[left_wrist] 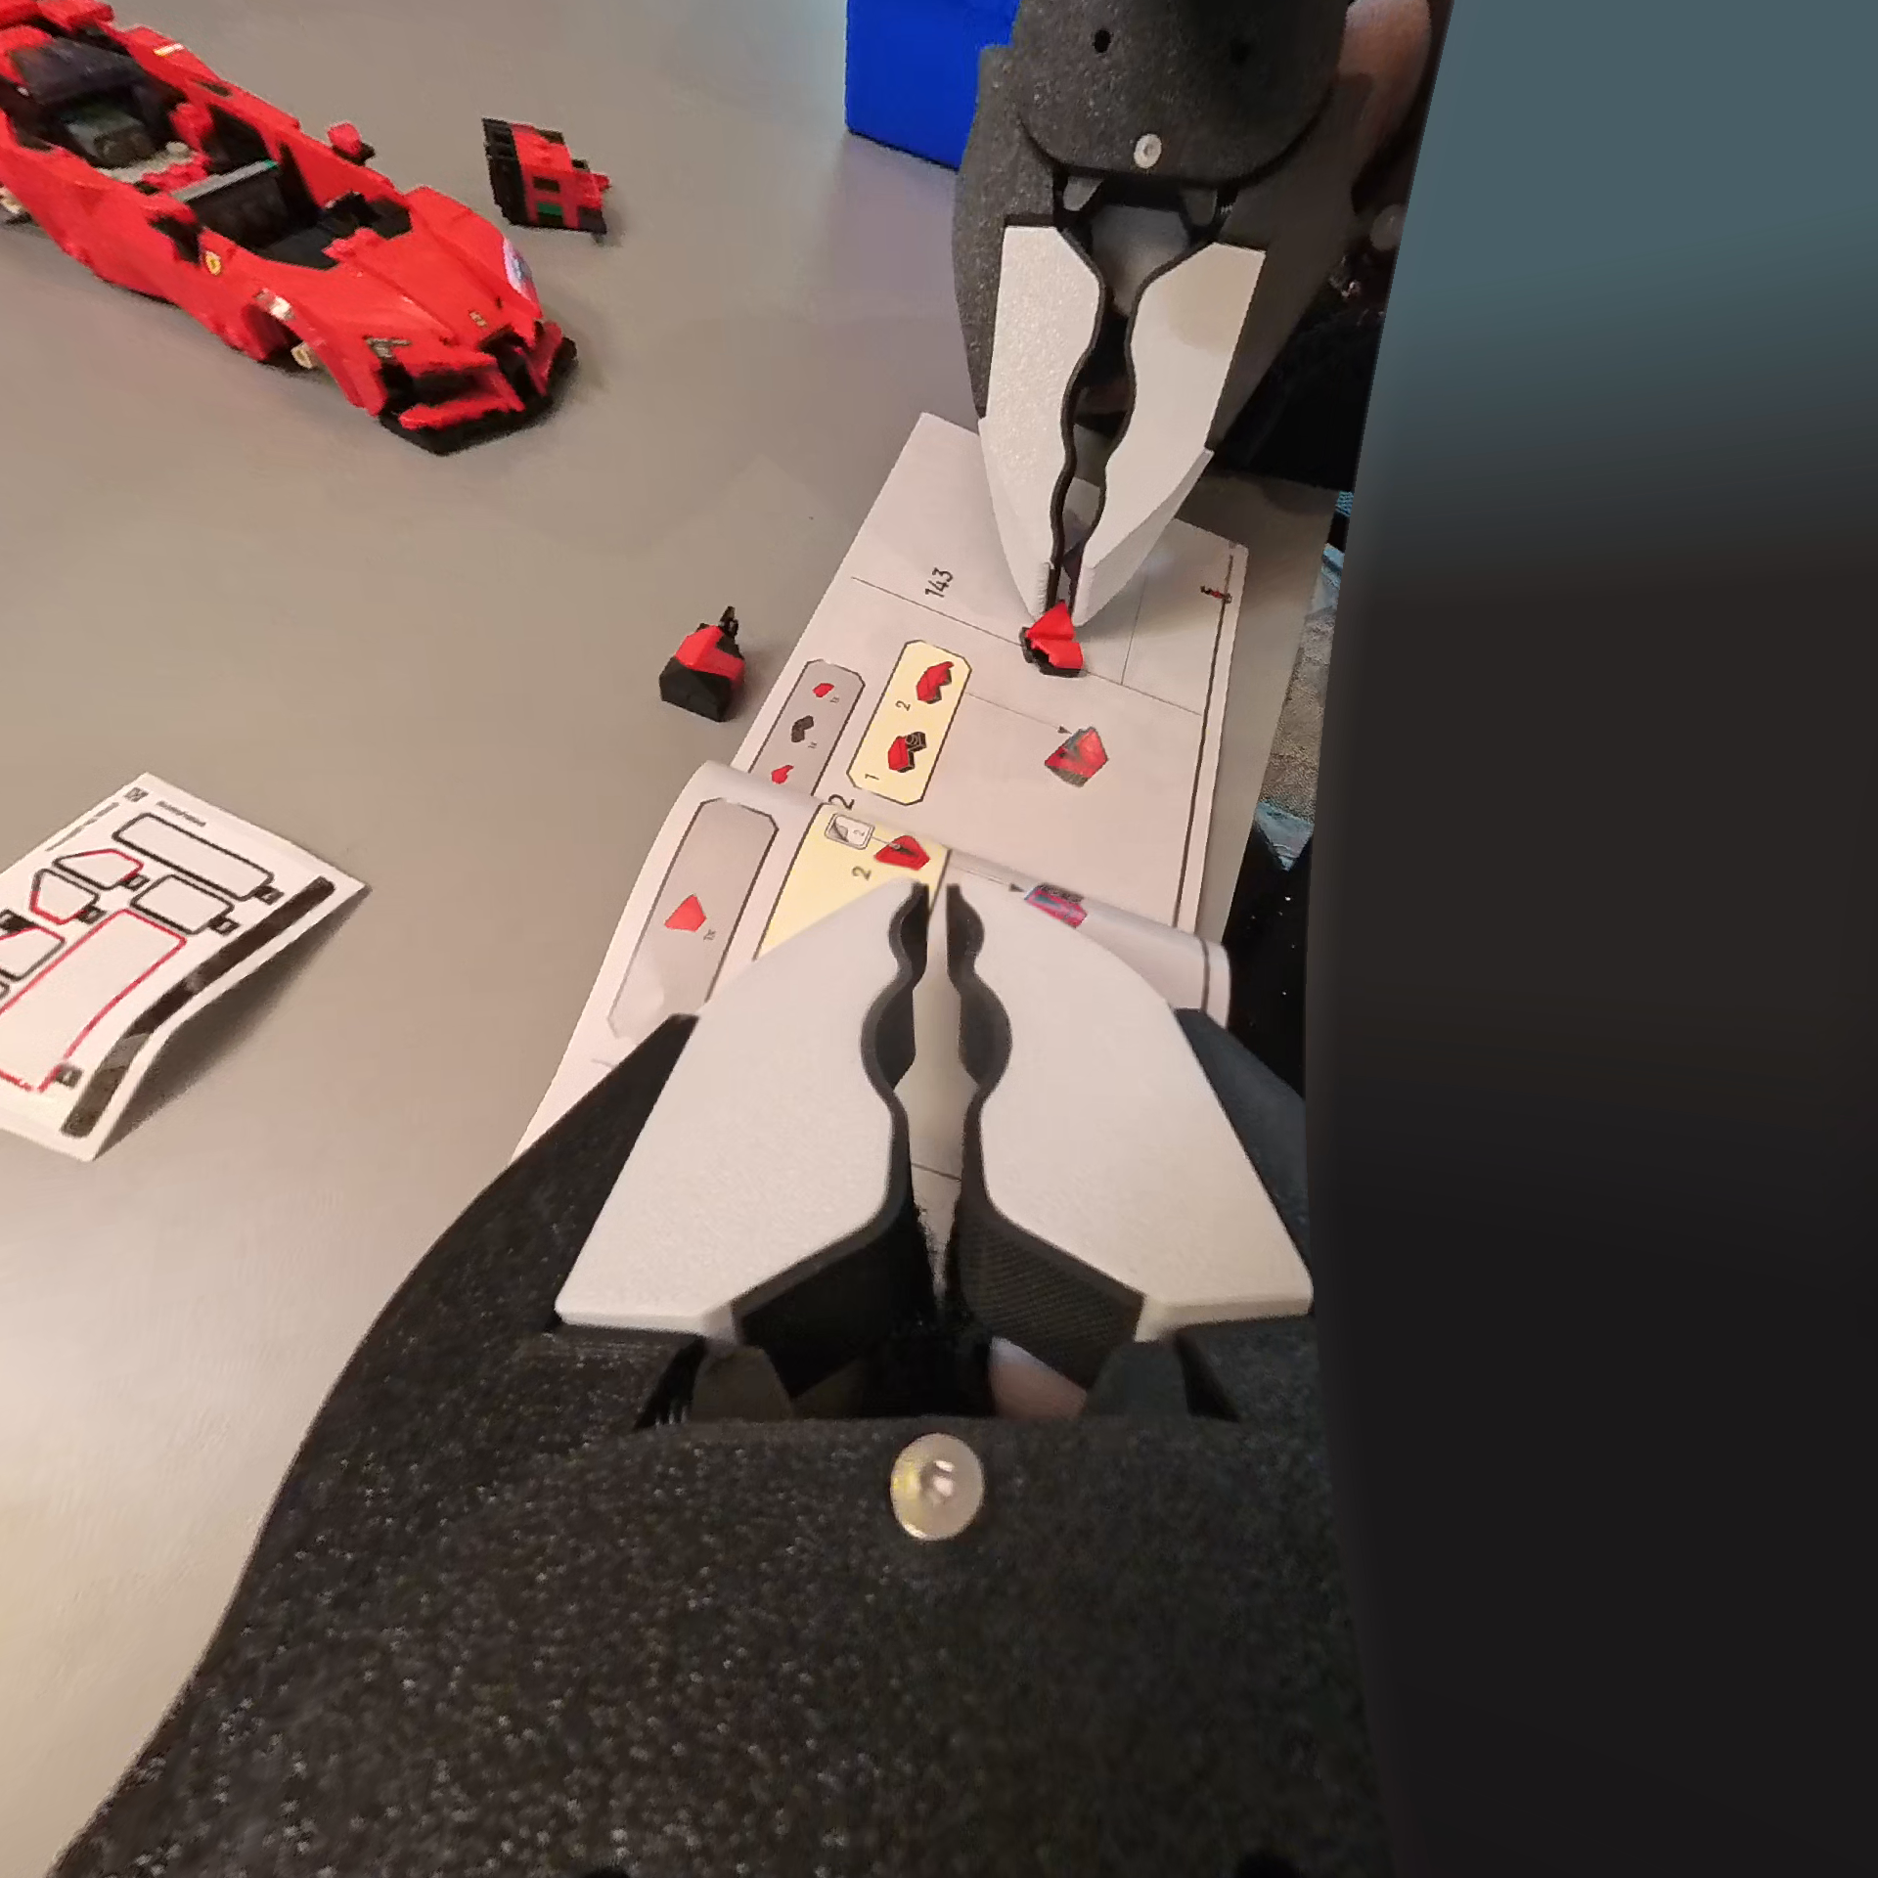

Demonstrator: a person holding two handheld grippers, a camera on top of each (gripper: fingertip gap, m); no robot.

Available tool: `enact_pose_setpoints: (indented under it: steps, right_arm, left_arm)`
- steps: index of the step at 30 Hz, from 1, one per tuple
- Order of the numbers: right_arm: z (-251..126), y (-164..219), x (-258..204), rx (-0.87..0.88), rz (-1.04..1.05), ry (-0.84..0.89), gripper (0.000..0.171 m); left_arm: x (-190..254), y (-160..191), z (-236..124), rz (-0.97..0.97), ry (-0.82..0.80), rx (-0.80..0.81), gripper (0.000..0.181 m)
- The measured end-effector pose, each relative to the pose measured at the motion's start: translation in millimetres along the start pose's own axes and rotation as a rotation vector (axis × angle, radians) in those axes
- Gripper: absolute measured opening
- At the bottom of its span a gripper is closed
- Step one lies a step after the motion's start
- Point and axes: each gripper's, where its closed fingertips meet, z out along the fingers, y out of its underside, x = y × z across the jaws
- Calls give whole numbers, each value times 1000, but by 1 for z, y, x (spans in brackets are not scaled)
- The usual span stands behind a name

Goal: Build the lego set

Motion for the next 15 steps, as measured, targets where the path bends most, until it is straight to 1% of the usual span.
enact_pose_setpoints:
  steps: [3,10,15]
  right_arm:
    - [0,0,0,1,0,0,5]
    - [1,0,0,3,-2,-2,5]
    - [0,0,0,6,-3,0,5]
  left_arm:
    - [5,0,5,12,17,-11,4]
    - [19,1,25,76,43,-79,16]
    - [29,-8,43,142,49,-100,33]
